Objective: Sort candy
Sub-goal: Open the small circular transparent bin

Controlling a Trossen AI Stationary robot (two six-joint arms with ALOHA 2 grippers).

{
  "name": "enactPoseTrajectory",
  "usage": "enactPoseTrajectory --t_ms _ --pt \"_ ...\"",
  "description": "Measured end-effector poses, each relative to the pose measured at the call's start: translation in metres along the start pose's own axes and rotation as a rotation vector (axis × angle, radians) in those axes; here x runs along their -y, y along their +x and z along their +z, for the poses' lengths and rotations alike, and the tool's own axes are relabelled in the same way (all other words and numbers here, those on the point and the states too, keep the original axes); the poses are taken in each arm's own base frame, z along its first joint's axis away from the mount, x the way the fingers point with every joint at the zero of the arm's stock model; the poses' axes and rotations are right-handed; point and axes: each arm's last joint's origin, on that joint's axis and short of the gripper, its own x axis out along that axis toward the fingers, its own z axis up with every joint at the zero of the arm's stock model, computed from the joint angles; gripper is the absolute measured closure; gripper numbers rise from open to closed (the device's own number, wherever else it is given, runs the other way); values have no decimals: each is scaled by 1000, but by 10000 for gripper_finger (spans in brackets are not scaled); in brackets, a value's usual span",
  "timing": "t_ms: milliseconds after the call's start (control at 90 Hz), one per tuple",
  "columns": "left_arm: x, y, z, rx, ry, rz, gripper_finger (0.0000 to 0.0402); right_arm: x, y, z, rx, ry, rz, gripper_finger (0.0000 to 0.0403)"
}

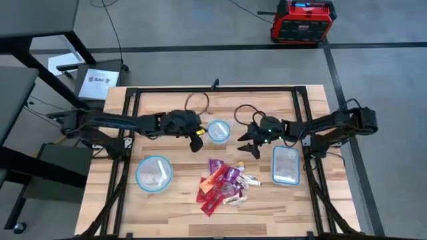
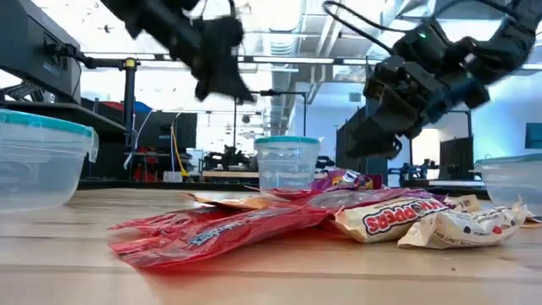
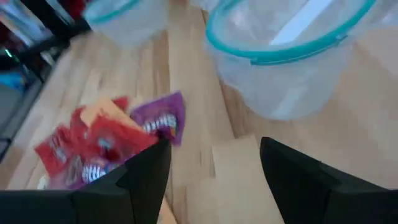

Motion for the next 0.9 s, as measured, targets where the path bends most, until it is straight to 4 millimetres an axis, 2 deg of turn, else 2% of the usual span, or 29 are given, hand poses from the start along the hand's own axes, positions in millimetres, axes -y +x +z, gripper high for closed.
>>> enactPoseTrajectory --t_ms 67,189,322,433,700,900 --pt "-6 8 2 20 10 -5 402 3 6 -1 33 0 5 170" --pt "-14 40 -6 -32 0 -58 402 13 21 -5 14 14 4 170" --pt "-13 71 -12 -59 45 -91 402 24 32 -9 28 22 22 170" --pt "-10 89 -18 -71 79 -112 402 30 38 -12 40 46 48 170" --pt "-11 111 -40 -85 85 -173 402 32 53 -8 61 71 148 170" --pt "-12 117 -48 -106 136 -173 402 35 55 -2 87 67 171 170"
